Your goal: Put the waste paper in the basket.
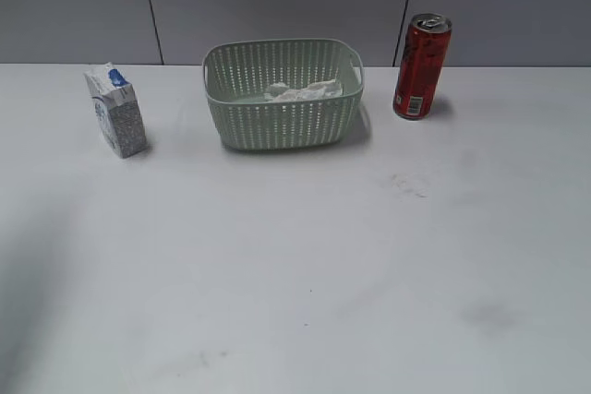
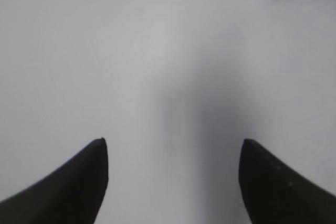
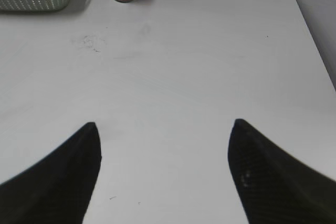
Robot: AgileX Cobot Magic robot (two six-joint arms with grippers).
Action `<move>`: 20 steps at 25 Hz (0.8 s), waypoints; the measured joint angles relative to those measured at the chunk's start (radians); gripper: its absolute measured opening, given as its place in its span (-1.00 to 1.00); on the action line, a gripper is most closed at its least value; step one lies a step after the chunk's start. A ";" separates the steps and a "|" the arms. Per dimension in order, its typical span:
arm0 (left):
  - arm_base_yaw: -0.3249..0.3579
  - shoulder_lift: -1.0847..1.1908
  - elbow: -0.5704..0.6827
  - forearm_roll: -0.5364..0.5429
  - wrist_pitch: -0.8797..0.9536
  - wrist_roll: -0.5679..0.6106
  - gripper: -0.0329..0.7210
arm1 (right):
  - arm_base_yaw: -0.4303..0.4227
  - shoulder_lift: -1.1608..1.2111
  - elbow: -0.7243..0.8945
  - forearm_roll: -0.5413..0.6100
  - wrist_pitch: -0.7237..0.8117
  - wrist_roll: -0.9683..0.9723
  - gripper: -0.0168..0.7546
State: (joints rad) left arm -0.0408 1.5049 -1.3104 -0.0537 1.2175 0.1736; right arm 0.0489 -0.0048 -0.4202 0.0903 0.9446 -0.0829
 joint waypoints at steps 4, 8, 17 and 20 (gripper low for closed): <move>0.000 -0.176 0.210 -0.022 -0.020 0.000 0.65 | 0.000 0.000 0.000 0.000 0.000 0.000 0.52; 0.000 -0.355 0.399 -0.025 -0.066 0.000 0.65 | 0.000 0.000 0.000 0.000 0.000 0.000 0.52; 0.000 -0.776 0.711 -0.024 -0.082 0.000 0.65 | 0.000 0.000 0.000 0.000 -0.001 0.001 0.52; 0.000 -0.928 0.760 -0.021 -0.073 0.000 0.65 | 0.000 0.000 0.000 0.000 -0.001 0.001 0.52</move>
State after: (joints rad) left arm -0.0406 0.5771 -0.5502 -0.0747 1.1450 0.1736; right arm 0.0489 -0.0048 -0.4202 0.0903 0.9436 -0.0821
